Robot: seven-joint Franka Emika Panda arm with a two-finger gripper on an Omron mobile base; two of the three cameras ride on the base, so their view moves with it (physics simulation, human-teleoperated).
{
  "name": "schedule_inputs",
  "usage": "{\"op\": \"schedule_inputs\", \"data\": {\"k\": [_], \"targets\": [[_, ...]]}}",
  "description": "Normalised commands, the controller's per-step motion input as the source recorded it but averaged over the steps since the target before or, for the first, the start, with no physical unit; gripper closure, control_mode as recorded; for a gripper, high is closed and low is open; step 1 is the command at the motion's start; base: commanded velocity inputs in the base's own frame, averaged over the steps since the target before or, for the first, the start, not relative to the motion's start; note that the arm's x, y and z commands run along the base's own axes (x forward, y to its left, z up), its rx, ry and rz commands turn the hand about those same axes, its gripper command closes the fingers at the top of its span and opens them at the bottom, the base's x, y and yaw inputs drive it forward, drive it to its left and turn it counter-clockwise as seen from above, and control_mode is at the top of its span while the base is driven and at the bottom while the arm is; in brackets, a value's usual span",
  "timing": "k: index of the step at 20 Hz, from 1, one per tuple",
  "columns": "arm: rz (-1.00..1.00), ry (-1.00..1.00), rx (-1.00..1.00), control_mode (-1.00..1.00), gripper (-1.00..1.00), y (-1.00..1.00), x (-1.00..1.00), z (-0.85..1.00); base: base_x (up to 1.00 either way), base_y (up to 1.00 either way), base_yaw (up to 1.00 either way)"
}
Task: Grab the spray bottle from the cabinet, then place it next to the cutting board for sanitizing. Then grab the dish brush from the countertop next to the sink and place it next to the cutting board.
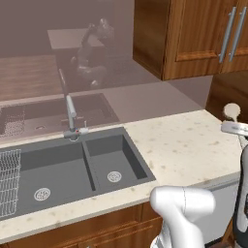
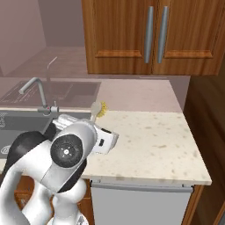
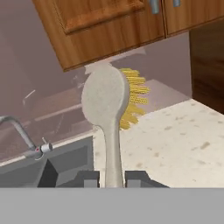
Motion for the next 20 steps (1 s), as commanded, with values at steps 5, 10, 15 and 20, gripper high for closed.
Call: {"op": "schedule_inputs", "data": {"k": [5,10,15,20], "targets": [[0.19,-0.43,0.1,-1.0,1.0,0.06,-0.86,0.84,0.0,0.0,0.0],[0.12,-0.39,0.09,-1.0,1.0,0.47,-0.42,0.43,0.0,0.0,0.0],[0.03,-0.34,0.01,-1.0,1.0,0.94,-0.08,0.03,0.0,0.0,0.0],[0.0,-0.34,0.0,-1.0,1.0,0.84,-0.2,0.0,0.0,0.0,0.0]]}}
